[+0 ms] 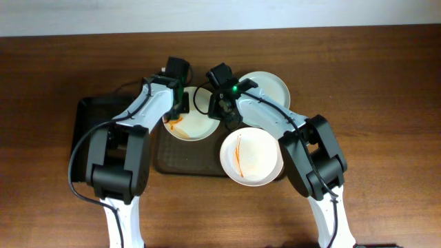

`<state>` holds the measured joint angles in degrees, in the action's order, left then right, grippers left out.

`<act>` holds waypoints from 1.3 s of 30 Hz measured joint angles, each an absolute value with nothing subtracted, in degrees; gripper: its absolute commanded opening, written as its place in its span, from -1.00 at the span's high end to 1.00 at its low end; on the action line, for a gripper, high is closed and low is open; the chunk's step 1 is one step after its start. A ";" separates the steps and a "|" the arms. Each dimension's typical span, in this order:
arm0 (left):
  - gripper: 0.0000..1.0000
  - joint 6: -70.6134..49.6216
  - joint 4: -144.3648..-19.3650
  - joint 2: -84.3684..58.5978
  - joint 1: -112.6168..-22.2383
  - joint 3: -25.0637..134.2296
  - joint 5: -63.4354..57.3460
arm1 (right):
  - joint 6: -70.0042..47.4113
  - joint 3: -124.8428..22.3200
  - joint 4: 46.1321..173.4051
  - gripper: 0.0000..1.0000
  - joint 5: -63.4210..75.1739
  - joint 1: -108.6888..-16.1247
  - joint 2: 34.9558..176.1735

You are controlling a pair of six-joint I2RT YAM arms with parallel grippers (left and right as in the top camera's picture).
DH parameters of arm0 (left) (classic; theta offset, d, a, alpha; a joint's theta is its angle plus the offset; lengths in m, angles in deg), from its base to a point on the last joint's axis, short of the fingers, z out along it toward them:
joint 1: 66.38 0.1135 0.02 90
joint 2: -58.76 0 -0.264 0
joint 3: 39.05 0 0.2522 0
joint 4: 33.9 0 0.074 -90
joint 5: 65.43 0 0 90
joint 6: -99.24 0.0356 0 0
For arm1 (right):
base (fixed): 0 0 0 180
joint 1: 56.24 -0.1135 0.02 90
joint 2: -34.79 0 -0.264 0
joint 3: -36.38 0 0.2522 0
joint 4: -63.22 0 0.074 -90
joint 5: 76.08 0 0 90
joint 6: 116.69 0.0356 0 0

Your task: Clean dirty plates on tray and stack at the side

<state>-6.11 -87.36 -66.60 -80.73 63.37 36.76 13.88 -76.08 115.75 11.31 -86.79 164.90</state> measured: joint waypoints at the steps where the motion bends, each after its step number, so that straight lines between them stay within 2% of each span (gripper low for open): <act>1: 1.00 -4.26 -85.42 -66.73 -80.66 63.33 36.73 | 13.86 -76.08 115.75 0.92 11.31 -86.79 164.90; 5: 1.00 -1.22 -81.77 -66.86 -80.66 62.98 36.10 | 13.95 -76.08 115.70 0.92 11.48 -86.77 164.90; 10: 1.00 0.14 -96.45 -66.21 -80.66 64.00 33.15 | 14.01 -76.08 115.70 0.92 11.50 -86.77 164.90; 14: 1.00 0.68 -100.80 -65.94 -80.53 64.16 29.72 | 14.06 -76.08 115.70 0.92 11.50 -86.77 164.90; 16: 1.00 1.21 -98.92 -65.92 -80.20 64.03 28.58 | 14.08 -76.08 115.70 0.92 11.50 -86.77 164.90; 22: 1.00 5.47 -75.84 -67.25 -80.14 62.91 26.42 | 14.08 -76.08 115.86 0.92 11.53 -86.77 164.90; 25: 1.00 6.59 -73.79 -67.71 -80.09 63.48 26.16 | 14.04 -76.10 115.97 0.92 11.53 -86.77 164.90; 29: 1.00 6.69 -90.97 -70.47 -78.94 73.34 25.26 | 13.21 -76.21 116.51 0.92 11.68 -86.77 164.90; 33: 1.00 6.69 -119.62 -75.87 -75.55 91.22 24.67 | 10.60 -76.28 116.95 0.92 10.87 -86.50 164.90; 39: 1.00 6.69 -135.95 -75.43 -69.51 118.71 24.69 | 1.49 -78.03 122.65 0.92 6.06 -85.43 164.90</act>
<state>6.69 -135.95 -75.43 -69.51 118.71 24.69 1.49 -78.03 122.65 6.06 -85.43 164.90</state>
